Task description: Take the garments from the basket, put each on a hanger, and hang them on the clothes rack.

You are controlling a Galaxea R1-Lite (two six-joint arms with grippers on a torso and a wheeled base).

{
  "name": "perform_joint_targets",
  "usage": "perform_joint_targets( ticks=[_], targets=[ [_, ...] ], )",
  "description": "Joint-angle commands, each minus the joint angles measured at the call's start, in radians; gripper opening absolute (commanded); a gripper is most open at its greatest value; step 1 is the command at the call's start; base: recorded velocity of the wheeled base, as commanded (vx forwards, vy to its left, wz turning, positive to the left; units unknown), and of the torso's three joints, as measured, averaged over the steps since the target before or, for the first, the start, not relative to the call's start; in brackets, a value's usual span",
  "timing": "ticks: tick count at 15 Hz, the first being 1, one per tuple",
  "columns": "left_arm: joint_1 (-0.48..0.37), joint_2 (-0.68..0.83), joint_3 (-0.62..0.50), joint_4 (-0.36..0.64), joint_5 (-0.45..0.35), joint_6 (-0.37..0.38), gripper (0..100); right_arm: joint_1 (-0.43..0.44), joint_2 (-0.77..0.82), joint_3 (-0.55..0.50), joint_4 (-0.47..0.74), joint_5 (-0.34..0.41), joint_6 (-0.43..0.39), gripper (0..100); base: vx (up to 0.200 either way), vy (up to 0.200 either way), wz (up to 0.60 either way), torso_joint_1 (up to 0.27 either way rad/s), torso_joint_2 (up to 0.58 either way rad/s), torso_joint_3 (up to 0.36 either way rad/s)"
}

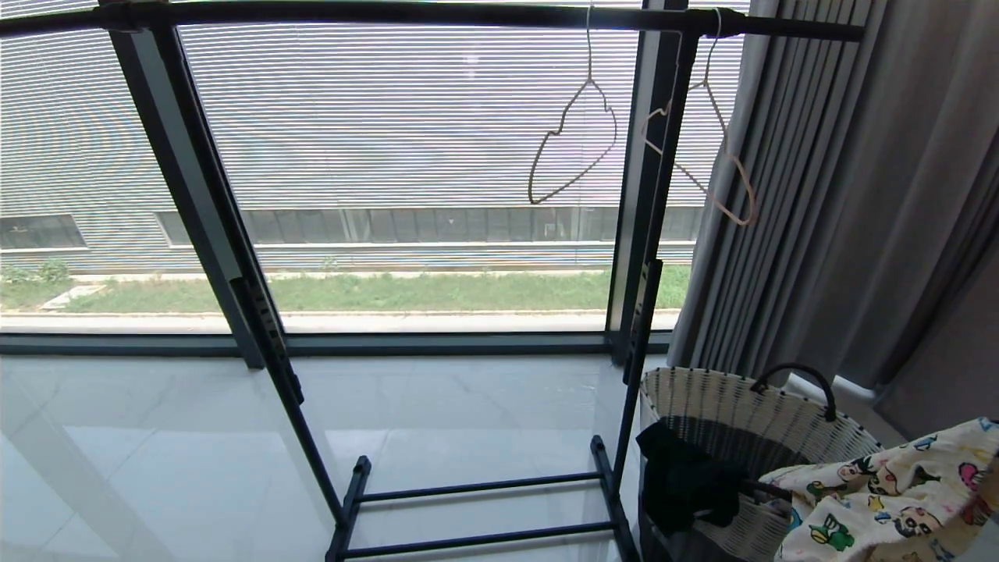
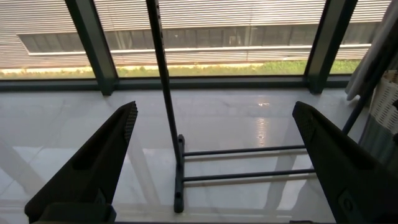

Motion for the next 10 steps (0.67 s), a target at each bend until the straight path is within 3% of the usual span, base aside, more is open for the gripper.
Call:
perform_joint_targets(
  ticks=[1, 7, 10],
  targets=[
    [0.0, 0.0, 0.0, 0.0, 0.001, 0.001, 100, 0.015, -0.031, -0.006, -0.003, 0.001, -0.001, 0, -0.2, 0.0, 0.0, -0.002, 0.0, 0.002],
    [0.0, 0.0, 0.0, 0.0, -0.001, 0.002, 100, 0.088, -0.004, -0.021, -0.005, 0.001, 0.001, 0, -0.2, 0.0, 0.0, 0.002, 0.0, 0.004],
    [0.0, 0.0, 0.0, 0.0, -0.001, 0.007, 100, 0.156, 0.019, -0.04, -0.013, 0.005, 0.07, 0, -0.2, 0.0, 0.0, 0.004, 0.01, 0.001]
  ],
)
